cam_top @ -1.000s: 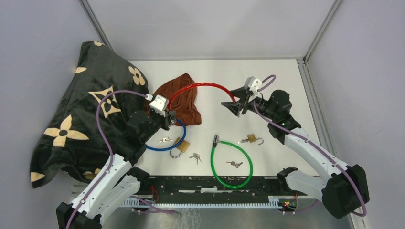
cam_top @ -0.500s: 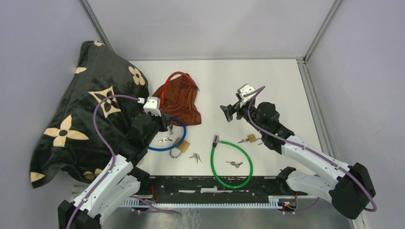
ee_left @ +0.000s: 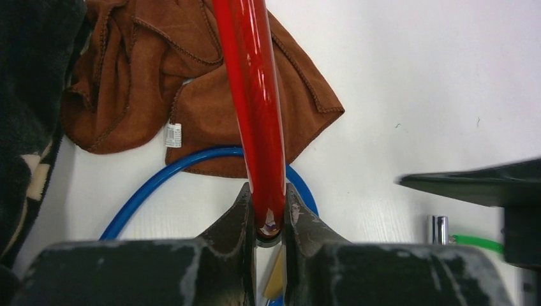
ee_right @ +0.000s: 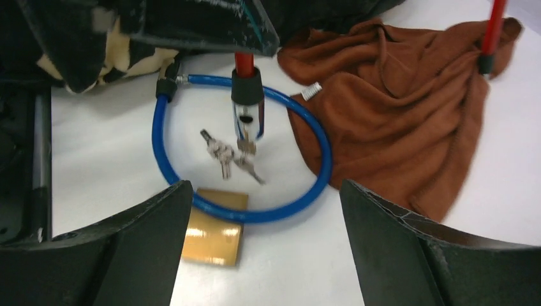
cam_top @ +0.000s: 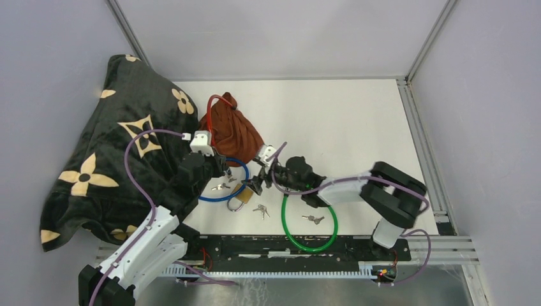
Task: Lock with the key
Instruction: Adjust the lock.
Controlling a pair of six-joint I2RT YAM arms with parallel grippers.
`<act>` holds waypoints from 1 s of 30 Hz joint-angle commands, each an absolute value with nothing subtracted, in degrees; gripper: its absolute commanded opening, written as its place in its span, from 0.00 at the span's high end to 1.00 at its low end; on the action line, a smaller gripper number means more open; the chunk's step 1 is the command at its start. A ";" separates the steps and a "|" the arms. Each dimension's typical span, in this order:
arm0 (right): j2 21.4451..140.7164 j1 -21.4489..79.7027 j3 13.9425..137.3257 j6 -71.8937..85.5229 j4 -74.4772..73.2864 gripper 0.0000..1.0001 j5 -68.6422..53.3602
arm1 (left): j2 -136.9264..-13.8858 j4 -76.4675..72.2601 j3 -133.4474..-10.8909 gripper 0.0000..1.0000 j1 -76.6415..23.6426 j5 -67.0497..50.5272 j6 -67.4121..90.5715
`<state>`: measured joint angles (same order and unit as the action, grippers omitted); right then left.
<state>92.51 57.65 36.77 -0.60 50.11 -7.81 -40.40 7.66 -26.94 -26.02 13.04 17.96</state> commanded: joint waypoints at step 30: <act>110.84 58.28 55.32 7.58 63.07 1.00 -14.16 | -39.16 1.10 -29.00 0.55 -26.09 -3.85 24.44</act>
<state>118.19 59.94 57.67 4.64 56.60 -8.12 -41.08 7.07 -27.03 -25.85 6.79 26.17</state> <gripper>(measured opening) 0.298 0.295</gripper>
